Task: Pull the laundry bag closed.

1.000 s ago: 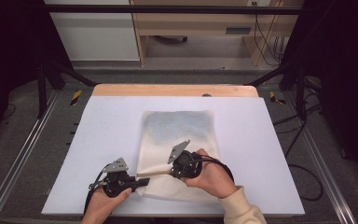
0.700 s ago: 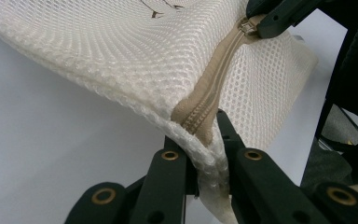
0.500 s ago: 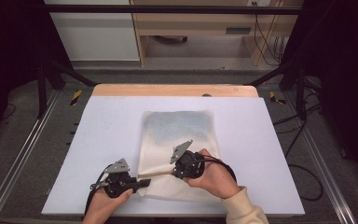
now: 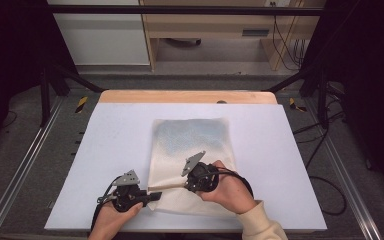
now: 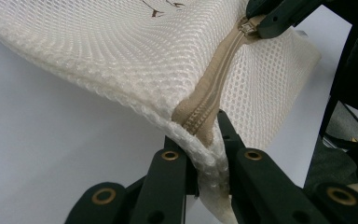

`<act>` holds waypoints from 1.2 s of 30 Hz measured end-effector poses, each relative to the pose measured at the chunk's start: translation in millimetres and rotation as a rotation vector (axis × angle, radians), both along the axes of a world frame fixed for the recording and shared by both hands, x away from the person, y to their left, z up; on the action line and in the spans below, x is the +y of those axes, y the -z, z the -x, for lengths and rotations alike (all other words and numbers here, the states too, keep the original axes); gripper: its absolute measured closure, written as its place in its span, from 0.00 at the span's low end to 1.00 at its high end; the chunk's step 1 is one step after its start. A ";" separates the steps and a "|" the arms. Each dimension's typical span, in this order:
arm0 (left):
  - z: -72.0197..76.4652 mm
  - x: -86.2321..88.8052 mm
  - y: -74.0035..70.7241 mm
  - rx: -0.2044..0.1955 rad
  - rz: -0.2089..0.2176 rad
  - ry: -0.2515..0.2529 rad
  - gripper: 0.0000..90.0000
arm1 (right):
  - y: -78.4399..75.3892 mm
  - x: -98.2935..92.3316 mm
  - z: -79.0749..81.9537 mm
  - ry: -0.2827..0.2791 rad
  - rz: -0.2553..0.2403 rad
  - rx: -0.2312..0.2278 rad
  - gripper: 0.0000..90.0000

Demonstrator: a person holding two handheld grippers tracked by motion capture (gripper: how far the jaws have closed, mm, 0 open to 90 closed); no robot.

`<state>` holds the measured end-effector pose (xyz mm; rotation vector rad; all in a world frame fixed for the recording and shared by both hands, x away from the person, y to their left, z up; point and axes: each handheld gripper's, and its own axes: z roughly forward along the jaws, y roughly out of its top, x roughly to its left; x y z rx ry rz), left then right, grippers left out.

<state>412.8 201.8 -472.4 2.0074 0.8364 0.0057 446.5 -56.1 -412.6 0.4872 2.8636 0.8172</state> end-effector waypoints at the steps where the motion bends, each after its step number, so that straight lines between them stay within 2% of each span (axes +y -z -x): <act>1: -0.1 0.0 -0.1 -0.001 0.002 0.000 0.94 | -0.7 -1.7 -0.2 0.005 -0.002 -0.002 0.91; 18: 0.5 -0.3 -0.6 -0.001 0.002 0.002 0.94 | -3.9 -22.7 1.2 0.054 -0.015 0.008 0.91; 36: 0.5 0.0 -1.5 -0.003 0.006 0.001 0.94 | -5.4 -36.0 4.5 0.070 -0.026 0.001 0.91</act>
